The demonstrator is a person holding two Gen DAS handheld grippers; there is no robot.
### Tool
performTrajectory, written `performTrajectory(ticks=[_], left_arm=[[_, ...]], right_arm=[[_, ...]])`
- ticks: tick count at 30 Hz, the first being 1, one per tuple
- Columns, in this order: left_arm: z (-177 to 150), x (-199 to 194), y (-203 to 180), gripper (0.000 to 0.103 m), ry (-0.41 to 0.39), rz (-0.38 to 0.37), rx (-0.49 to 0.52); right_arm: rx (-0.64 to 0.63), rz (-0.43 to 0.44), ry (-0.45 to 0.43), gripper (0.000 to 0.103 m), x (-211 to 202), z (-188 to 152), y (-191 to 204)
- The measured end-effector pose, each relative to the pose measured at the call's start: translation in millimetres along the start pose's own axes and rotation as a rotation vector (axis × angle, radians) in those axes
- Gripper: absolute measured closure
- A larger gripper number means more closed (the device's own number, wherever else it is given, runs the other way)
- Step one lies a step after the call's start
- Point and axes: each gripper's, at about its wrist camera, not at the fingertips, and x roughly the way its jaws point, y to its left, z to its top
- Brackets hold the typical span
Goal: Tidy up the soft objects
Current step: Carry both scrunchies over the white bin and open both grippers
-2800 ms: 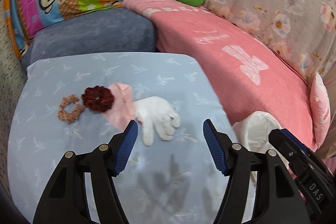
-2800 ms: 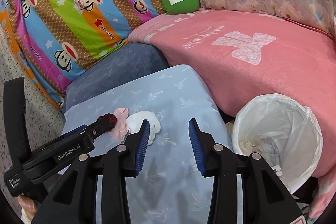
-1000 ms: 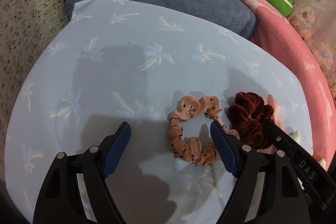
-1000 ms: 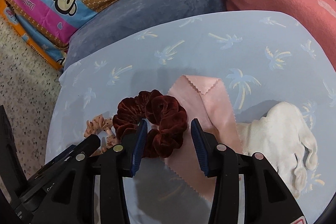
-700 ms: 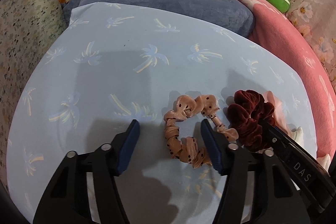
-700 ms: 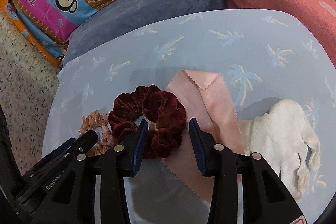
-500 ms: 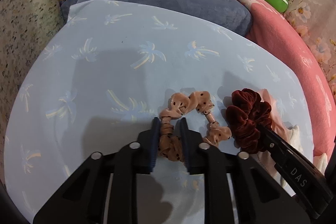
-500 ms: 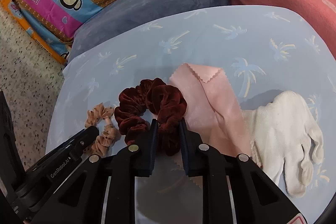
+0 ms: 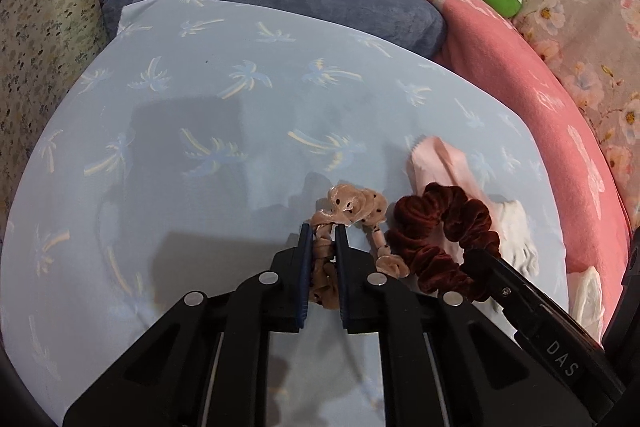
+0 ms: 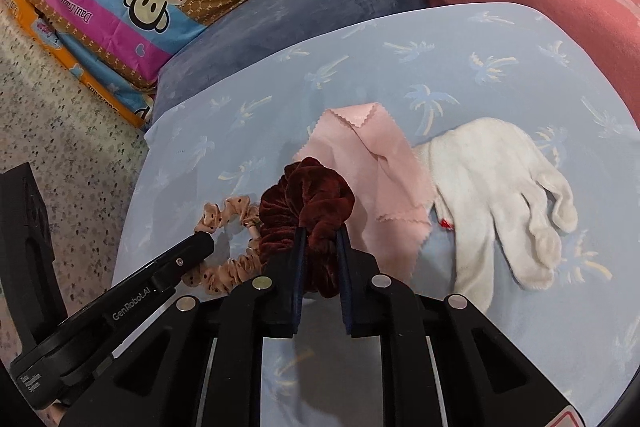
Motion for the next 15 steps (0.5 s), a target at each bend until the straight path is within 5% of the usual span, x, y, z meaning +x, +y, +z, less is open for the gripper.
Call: performTrajectory(ticks=[15], left_arm=[[-37.6,-42.3,-81.1,0.092,-0.032,-0.063,0.142]], right_arm=[[0.066,-0.004,-0.131,0.090,-105.6,-26.5,-56.0]])
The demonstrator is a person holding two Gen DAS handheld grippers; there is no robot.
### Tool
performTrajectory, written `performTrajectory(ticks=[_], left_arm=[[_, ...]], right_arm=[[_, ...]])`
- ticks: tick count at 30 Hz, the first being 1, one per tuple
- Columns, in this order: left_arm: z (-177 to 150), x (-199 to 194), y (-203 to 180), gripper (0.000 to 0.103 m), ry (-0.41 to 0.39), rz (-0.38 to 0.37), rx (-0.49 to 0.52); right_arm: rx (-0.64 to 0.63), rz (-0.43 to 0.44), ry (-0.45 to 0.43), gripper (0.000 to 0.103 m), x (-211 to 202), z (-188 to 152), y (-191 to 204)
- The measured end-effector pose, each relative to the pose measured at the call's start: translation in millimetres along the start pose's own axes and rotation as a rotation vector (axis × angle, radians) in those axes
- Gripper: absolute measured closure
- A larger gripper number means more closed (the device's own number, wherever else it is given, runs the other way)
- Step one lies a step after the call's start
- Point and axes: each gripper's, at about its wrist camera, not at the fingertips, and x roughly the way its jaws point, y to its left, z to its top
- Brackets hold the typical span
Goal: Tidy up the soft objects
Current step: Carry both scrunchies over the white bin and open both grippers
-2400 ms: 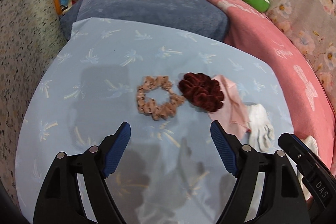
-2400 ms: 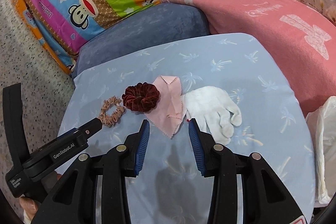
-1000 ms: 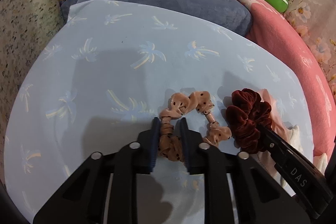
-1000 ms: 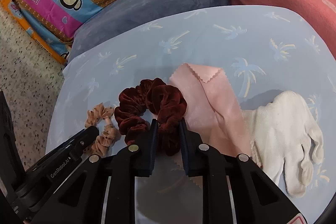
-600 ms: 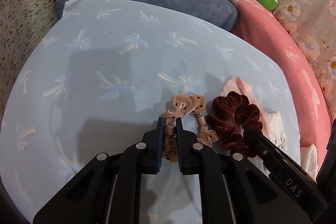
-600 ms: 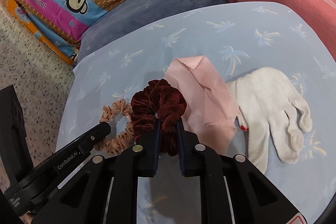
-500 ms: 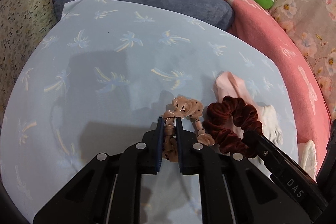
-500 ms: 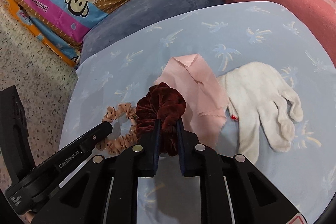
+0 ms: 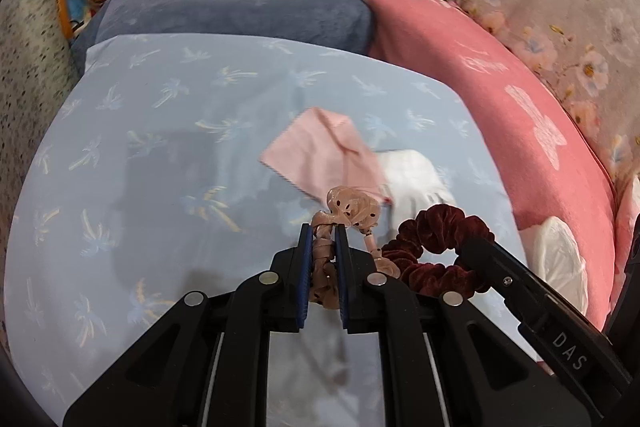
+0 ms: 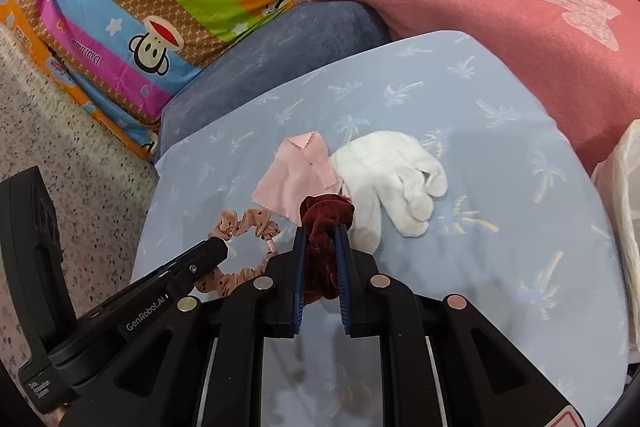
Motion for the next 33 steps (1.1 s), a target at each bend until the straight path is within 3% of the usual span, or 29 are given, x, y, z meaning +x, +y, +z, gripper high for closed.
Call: performTrajectory(ticks=[18,33], left_arm=[[-20.4,-22.1,-140.8,0.092,-0.033,-0.103,0.242],[-40.6,-21.7,-240.9,0.091,-0.013,-0.206,0.420]], right_arm=[[0.121,-0.060,-0.209,0.090,-130.2,6.8,-107.1],[0.267,-0.139,-0.340,0.091,-206.2,-8.1,-200.1]])
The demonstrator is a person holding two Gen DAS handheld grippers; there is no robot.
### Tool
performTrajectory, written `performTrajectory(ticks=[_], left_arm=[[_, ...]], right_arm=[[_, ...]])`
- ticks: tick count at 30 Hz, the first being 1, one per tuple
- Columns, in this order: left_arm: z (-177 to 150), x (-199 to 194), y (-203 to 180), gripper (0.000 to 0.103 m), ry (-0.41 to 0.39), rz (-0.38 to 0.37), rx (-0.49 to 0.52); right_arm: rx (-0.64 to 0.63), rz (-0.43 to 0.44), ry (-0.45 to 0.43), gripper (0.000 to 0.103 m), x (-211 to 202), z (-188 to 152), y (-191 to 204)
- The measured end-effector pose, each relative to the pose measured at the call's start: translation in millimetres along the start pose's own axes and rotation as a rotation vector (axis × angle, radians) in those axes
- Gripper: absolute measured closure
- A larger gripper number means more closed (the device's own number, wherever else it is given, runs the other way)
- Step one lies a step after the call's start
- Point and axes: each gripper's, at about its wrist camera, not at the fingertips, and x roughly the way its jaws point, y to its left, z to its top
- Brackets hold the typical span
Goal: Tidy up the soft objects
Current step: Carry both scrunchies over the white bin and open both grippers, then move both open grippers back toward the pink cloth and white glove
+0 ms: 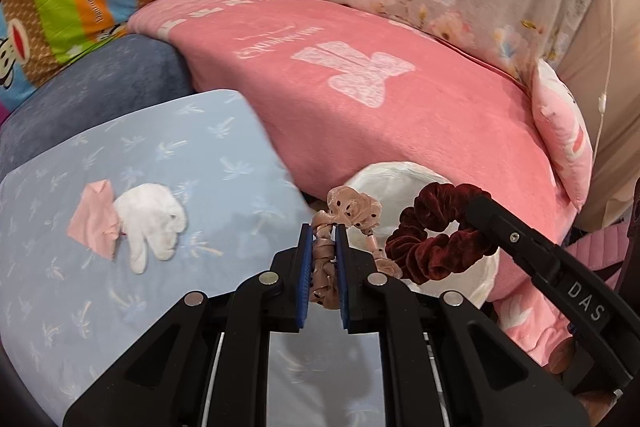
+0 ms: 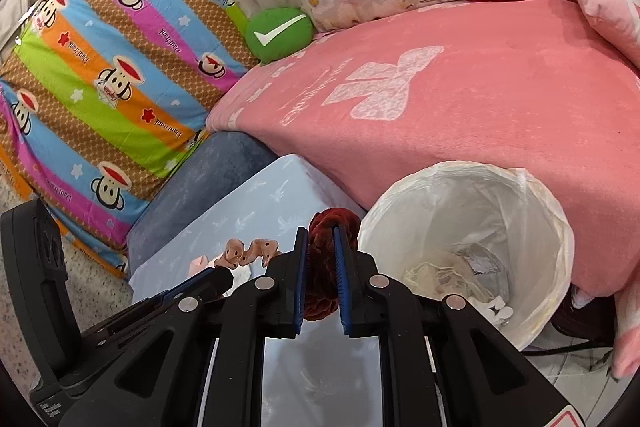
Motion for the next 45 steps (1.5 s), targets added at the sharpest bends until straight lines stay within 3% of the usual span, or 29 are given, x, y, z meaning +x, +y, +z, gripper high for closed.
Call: performTrajectory(ticks=[9,28,30,33,35,45], left_arm=[[0.9,10.9,-45.1,0.091,0.022,-0.043,0.074],[4.1,25.5,-86.2,0.089,0.072,-0.093,0.126],[4.1,27.9,-85.9,0.085,0.082,-0.085,0.119],[3.5,28.0,-83.9,0.068,0.079,-0.075,0.110],[3.0,26.4,-82.4,0.051,0.066,-0.063,0.107],[3.6,22.9,-73.5,0.049,0.052,-0.048,0.094]], right_arm=[[0.059,-0.039,-0.045,0.091,-25.6,5.8,-44.0],[0.104,-0.076,-0.082,0.090,-41.4,7.1,-72.6],[0.110,-0.076,-0.078,0.089,-40.3,7.0,-72.3],[0.115,-0.075,-0.075,0.085,-38.2,7.0,-72.9],[0.110,-0.072,-0.075,0.085,-37.7,5.9,-71.3],[0.091,-0.063,-0.067,0.079,-34.8,5.7,-62.1]])
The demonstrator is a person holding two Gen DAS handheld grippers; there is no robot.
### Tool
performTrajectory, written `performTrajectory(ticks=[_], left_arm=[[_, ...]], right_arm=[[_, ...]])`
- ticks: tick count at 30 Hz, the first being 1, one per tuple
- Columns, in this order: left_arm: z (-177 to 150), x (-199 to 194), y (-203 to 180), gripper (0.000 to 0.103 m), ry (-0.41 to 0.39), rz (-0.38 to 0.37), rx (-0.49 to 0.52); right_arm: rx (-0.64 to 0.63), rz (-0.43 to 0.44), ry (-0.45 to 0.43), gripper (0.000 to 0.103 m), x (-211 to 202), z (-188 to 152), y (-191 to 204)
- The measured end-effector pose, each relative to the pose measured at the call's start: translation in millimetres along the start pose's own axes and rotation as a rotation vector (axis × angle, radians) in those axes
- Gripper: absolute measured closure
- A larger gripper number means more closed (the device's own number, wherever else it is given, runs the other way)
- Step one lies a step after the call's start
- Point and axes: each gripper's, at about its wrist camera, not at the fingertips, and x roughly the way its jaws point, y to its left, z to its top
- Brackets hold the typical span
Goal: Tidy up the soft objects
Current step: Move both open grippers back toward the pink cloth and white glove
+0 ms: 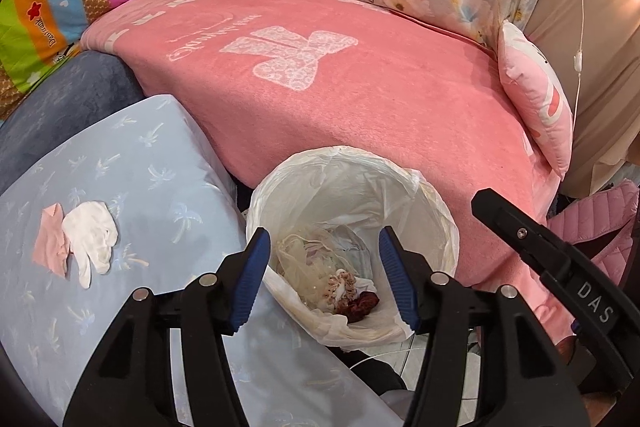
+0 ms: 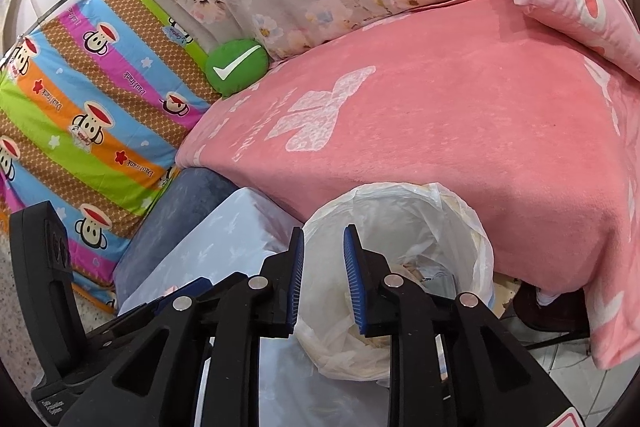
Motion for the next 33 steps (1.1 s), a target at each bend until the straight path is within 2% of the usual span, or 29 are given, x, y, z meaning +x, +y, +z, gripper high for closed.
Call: performTrajectory(ticks=[9,25,33], left_arm=[[-3.9,-3.4,17.2,0.049,-0.004,0.025,-0.037],[-16.7,-15.2,73.5,0.048,-0.016,0.073,-0.144],[-26.1,-25.2,107.1,0.039,-0.031,0.111,-0.203]], right_arm=[[-0.069,0.002,0.024,0.071,6.8,-6.4,22.8],[-0.154,0.036,0.087,0.065,27.9,-27.0,72.3],[-0.213,0.055,0.127,0.058,42.6,-42.5,105.9]])
